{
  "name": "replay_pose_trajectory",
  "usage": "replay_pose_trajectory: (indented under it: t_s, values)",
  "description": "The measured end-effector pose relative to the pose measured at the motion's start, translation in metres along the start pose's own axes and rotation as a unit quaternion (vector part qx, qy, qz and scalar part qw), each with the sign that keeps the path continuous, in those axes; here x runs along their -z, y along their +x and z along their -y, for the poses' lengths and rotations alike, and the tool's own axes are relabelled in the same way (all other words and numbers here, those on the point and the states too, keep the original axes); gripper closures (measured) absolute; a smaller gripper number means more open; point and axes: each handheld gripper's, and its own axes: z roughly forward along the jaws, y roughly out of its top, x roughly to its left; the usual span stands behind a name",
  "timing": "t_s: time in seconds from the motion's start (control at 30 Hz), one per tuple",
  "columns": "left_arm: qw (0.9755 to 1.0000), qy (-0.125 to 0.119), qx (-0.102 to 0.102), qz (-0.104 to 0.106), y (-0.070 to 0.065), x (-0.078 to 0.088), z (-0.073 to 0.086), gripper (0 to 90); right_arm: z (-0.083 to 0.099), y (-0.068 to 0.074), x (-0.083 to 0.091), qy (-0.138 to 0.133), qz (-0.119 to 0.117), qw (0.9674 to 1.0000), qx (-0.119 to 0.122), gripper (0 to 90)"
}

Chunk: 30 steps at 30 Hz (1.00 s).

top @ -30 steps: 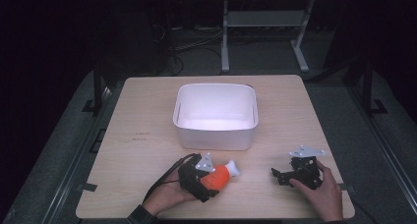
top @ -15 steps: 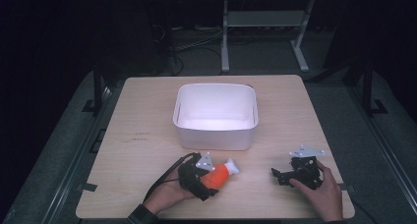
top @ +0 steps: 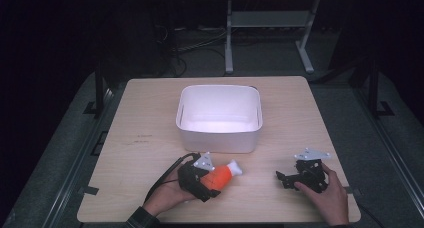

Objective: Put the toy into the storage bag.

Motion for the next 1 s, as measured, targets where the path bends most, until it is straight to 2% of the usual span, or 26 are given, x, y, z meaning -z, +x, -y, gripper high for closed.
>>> replay_pose_trajectory:
  t_s: [0.13,0.23,0.5,0.53,1.0]
  values:
    - [1.0,-0.005,-0.002,0.007,0.0,0.003,0.0,17.4,0.0,0.0,0.0,0.0,0.0,1.0,0.0,0.0]
    - [0.9998,-0.01,-0.012,0.016,-0.001,0.007,-0.001,17.4,0.0,0.0,0.0,0.0,0.0,1.0,0.0,0.0]
    - [0.9992,-0.012,-0.029,0.024,-0.001,0.013,-0.004,17.4,0.0,0.0,0.0,0.0,0.0,1.0,0.0,0.0]
    - [0.999,-0.007,-0.036,0.024,0.0,0.016,-0.006,17.4,0.0,0.0,0.0,0.0,0.0,1.0,0.0,0.0]
    - [0.9972,-0.01,-0.059,0.044,0.003,0.033,-0.013,17.4,0.0,0.0,0.0,0.0,0.0,1.0,0.0,0.0]
